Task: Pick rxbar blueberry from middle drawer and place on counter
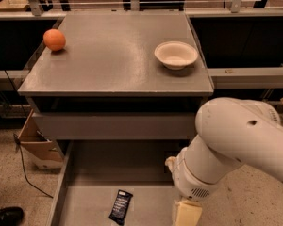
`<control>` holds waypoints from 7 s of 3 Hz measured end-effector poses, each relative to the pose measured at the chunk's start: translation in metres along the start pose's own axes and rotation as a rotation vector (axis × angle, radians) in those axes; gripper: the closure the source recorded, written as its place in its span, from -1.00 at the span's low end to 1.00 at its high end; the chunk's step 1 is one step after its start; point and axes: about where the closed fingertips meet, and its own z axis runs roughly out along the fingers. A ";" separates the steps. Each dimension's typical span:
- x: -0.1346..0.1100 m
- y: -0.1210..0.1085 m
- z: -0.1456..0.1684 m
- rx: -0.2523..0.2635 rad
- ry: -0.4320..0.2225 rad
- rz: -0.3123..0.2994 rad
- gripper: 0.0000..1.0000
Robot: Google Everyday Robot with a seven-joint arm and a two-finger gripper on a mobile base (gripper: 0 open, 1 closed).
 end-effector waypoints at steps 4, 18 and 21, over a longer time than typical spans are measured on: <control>-0.031 -0.031 0.107 0.013 -0.098 0.034 -1.00; -0.064 -0.150 0.410 0.258 -0.523 0.147 0.43; -0.059 -0.142 0.357 0.345 -0.533 0.113 1.00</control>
Offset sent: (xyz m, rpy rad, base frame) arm 0.0000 0.0265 -0.0359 0.0678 -0.0367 -0.0518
